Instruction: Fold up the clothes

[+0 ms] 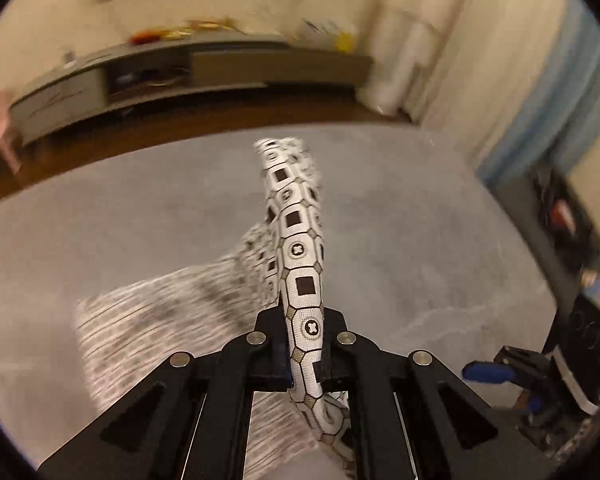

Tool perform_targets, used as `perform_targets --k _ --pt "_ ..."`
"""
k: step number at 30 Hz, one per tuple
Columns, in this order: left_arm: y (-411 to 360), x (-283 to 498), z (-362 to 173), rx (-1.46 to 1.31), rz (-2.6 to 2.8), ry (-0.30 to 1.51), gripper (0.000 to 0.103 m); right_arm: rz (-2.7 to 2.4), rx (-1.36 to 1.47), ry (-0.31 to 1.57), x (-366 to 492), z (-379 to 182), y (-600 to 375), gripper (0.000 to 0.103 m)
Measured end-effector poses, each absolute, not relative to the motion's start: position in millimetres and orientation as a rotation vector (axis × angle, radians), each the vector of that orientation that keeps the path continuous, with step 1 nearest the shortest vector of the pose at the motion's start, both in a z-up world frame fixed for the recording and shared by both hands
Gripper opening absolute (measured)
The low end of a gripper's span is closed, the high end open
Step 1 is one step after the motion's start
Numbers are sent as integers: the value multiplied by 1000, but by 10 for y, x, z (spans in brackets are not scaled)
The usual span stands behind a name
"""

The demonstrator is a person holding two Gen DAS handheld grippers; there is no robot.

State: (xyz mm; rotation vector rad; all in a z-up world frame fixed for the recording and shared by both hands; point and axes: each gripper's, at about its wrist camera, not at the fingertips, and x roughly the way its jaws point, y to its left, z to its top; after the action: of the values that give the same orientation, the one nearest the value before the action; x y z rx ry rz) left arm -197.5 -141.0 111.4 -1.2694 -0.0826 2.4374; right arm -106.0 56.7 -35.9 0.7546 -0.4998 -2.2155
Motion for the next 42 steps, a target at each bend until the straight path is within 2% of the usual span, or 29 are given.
perform_targets --k 2,3,4,5,6,10,13,14,16,18,21,22,23,24,25,29,34,36,37,39,42 --pt "-2108 -1850 862 -1278 2494 -253 8 -2176 777 -403 -1020 -390 266 46" --pt "-2422 -1809 684 -1279 2504 -354 18 -2157 798 -359 -1024 -436 80 46" --pt "-2723 -1770 504 -1282 2510 -454 37 -2143 822 -326 -1046 -485 -108 46" --pt "-2850 -1773 319 -1317 2500 -525 42 -2130 846 -296 -1073 -533 -296 46" --pt "-2976 -1775 133 -1351 2487 -596 43 -2124 873 -255 -1110 -589 -511 46" --pt "-3352 -1811 -471 -1446 2403 -831 43 -2119 936 -37 -1170 -796 -1258 46" --pt "-3200 -1849 -383 -1392 2357 -755 42 -2177 1034 208 -1280 -999 -1568 43" --pt "-3132 -1853 -322 -1358 2331 -739 41 -2203 1067 238 -1350 -1034 -1537 42" --pt "-3038 -1826 -184 -1286 2292 -717 38 -2275 1136 219 -1530 -1075 -1335 42" --pt "-2896 -1840 -118 -1262 2242 -685 38 -2367 1215 105 -1713 -1048 -978 43" --pt "-2775 -1875 -93 -1275 2203 -654 38 -2446 1216 59 -1691 -901 -729 44" --pt "-2738 -1891 -99 -1282 2193 -666 37 -2459 1186 58 -1616 -835 -739 47" --pt "-2704 -1909 -102 -1289 2184 -679 36 -2446 1135 67 -1504 -785 -842 57" --pt "-2698 -1952 -81 -1293 2179 -706 31 -2425 1079 79 -1383 -740 -968 64" --pt "-2695 -1994 -61 -1296 2174 -735 23 -2403 1024 91 -1263 -695 -1095 77" --pt "-2708 -2034 40 -1234 2115 -938 18 -2302 897 282 -946 -781 -1838 79" --pt "-2708 -2065 -22 -1235 2053 -986 17 -2434 830 535 -921 -1041 -2459 79" --pt "-2778 -2061 -61 -1245 2042 -1002 17 -2475 881 607 -1048 -1171 -2504 46" --pt "-2811 -2060 -80 -1249 2036 -1011 16 -2466 922 629 -1120 -1228 -2493 16" --pt "-2846 -2055 -77 -1235 2037 -1015 15 -2509 852 726 -1098 -1131 -2377 8" --pt "-2856 -2076 -132 -1276 2100 -961 15 -2502 746 892 -1006 -988 -2218 7"
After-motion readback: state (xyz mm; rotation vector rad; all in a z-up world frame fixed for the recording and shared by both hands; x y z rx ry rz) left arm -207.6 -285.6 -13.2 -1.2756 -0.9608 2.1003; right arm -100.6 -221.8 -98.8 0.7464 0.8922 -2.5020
